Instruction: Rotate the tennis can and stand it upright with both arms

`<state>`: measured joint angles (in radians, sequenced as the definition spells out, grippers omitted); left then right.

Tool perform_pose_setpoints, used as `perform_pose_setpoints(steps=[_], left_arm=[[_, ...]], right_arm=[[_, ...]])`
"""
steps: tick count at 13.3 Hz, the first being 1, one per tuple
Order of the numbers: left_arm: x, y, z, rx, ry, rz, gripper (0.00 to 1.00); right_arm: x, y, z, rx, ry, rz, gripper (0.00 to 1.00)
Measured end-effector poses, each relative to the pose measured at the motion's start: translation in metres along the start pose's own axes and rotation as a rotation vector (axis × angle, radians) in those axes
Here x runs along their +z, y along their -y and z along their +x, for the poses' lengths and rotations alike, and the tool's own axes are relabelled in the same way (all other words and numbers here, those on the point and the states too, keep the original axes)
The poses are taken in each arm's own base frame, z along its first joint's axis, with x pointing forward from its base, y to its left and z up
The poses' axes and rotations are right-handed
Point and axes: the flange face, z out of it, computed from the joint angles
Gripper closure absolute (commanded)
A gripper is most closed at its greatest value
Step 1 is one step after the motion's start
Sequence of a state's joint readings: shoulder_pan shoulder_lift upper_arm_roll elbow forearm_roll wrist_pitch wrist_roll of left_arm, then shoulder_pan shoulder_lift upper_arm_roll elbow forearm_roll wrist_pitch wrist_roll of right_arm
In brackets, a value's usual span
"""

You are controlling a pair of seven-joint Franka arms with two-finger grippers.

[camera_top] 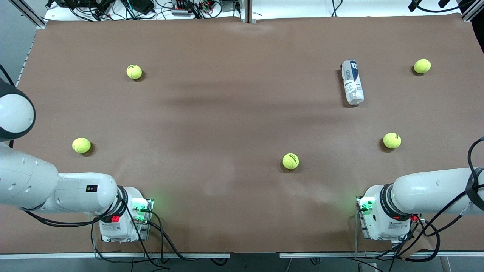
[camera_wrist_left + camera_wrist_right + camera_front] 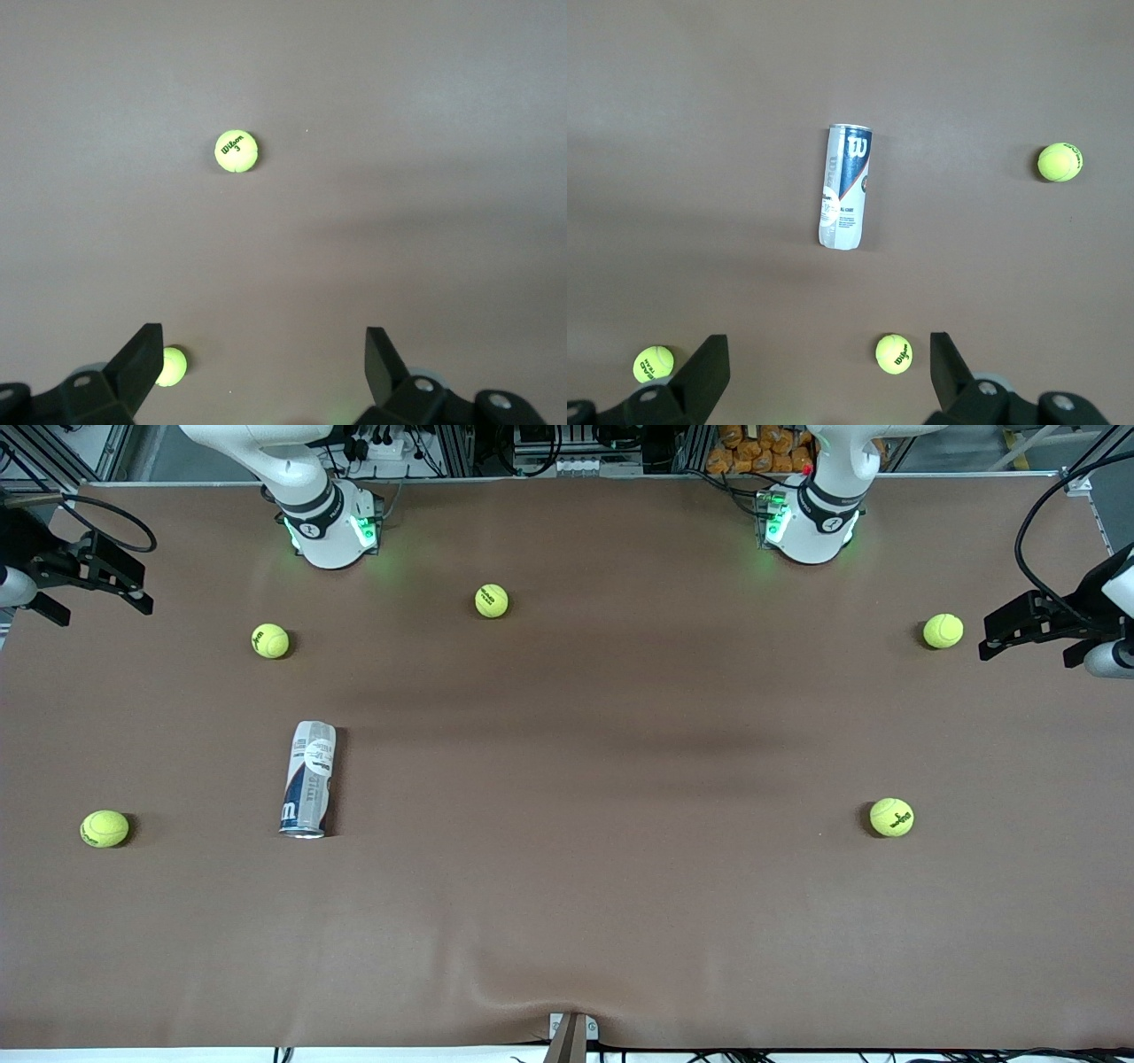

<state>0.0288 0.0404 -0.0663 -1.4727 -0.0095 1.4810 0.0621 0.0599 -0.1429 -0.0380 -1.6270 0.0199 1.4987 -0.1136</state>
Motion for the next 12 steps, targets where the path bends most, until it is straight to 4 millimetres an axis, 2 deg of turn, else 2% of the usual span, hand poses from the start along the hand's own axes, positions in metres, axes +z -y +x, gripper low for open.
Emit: perform_pose_setpoints(steps=[12], left_arm=[[0.0037,0.001,0.0012,0.014,0.011,-0.001,0.0]], right_arm=[[0.001,0.0012,0.0001,-0.002,0.006,0.0,0.0]])
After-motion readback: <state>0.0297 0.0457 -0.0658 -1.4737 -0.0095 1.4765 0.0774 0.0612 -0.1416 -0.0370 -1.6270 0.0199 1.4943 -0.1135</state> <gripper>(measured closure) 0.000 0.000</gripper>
